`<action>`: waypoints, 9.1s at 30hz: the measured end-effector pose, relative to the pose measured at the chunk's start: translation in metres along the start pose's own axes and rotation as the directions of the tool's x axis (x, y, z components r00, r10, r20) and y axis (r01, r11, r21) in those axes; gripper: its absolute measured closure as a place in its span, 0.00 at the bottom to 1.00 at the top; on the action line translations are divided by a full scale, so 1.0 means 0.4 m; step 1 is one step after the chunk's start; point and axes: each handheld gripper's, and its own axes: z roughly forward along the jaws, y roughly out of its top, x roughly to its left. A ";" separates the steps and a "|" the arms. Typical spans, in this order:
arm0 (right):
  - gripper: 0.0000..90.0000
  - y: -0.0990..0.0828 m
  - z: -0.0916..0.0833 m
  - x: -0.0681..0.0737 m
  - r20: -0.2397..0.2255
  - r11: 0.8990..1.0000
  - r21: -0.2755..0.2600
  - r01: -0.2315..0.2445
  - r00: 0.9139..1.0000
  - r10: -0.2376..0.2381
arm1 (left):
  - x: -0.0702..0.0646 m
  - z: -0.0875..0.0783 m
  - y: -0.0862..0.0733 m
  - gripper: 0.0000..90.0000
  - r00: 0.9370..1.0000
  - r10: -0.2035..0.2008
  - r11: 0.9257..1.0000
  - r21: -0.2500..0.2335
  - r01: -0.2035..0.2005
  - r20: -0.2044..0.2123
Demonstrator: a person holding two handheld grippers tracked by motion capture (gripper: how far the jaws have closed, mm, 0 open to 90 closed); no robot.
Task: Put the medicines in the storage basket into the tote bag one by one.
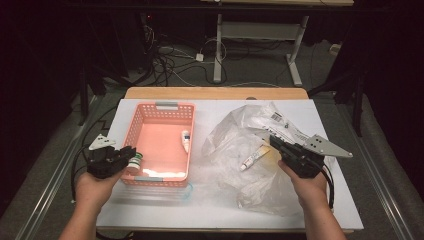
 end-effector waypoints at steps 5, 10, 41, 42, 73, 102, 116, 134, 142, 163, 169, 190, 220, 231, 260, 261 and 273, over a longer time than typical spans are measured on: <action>1.00 -0.003 0.001 0.001 -0.005 1.000 0.006 -0.001 1.000 0.001 | 0.018 0.003 0.012 0.97 1.000 0.001 0.998 0.067 -0.001 -0.009; 1.00 -0.002 0.000 0.007 -0.011 1.000 0.005 0.004 1.000 -0.004 | 0.025 0.022 0.016 0.98 1.000 0.001 0.985 0.171 -0.001 -0.002; 1.00 -0.002 0.001 0.013 -0.019 1.000 0.005 0.015 1.000 -0.015 | -0.017 0.099 0.043 0.98 0.976 0.160 0.904 0.420 -0.084 -0.150; 1.00 -0.002 0.001 0.014 -0.019 1.000 0.006 0.014 1.000 -0.013 | -0.020 0.100 0.044 0.98 0.975 0.166 0.901 0.424 -0.088 -0.150; 1.00 -0.004 0.004 0.015 -0.021 1.000 0.010 0.014 1.000 -0.014 | -0.105 0.212 0.140 0.29 0.998 0.020 0.902 0.429 -0.044 0.059; 1.00 -0.001 -0.001 0.012 -0.019 1.000 0.001 0.012 1.000 -0.012 | -0.142 0.313 0.150 0.55 0.997 -0.015 0.744 0.667 -0.041 0.077; 1.00 0.000 -0.002 0.011 -0.018 1.000 0.001 0.015 1.000 -0.015 | -0.155 0.275 0.156 0.56 0.992 0.068 0.806 0.580 -0.120 0.110; 1.00 0.002 -0.004 0.013 -0.017 1.000 -0.001 0.018 1.000 -0.018 | -0.151 0.183 0.110 0.56 0.990 0.080 0.892 0.434 -0.123 0.115; 1.00 -0.001 -0.002 0.013 -0.015 1.000 0.001 0.015 1.000 -0.015 | -0.136 0.136 0.078 0.56 0.992 0.080 0.936 0.334 -0.109 0.099; 1.00 -0.008 0.006 0.018 -0.017 1.000 0.021 0.020 1.000 -0.020 | -0.131 0.087 0.018 0.56 0.993 0.085 0.992 0.089 -0.092 0.080; 1.00 -0.007 0.006 0.020 -0.017 1.000 0.019 0.025 1.000 -0.024 | -0.137 0.082 0.012 0.56 0.993 0.093 0.994 0.049 -0.097 0.079; 1.00 -0.002 -0.001 0.019 -0.015 1.000 0.007 0.024 1.000 -0.024 | -0.202 0.040 0.035 0.56 0.981 0.131 0.990 -0.065 -0.123 0.143; 1.00 -0.002 -0.004 0.017 -0.016 1.000 0.005 0.023 1.000 -0.023 | -0.406 0.083 0.045 0.56 0.914 0.264 0.964 -0.070 -0.255 0.309; 1.00 -0.001 -0.006 0.018 -0.016 1.000 0.005 0.023 1.000 -0.022 | -0.457 0.132 0.031 0.56 0.892 0.284 0.957 -0.051 -0.285 0.351; 1.00 -0.003 -0.003 0.023 -0.026 1.000 0.008 0.030 0.999 -0.030 | -0.588 0.255 0.081 0.56 0.870 0.319 0.947 -0.087 -0.310 0.376; 1.00 -0.003 -0.003 0.023 -0.026 1.000 0.008 0.030 0.999 -0.030 | -0.588 0.255 0.081 0.56 0.870 0.319 0.947 -0.087 -0.310 0.376; 1.00 0.000 -0.007 0.020 -0.024 1.000 0.002 0.026 0.999 -0.026 | -0.607 0.313 0.128 0.56 0.883 0.304 0.953 -0.110 -0.284 0.357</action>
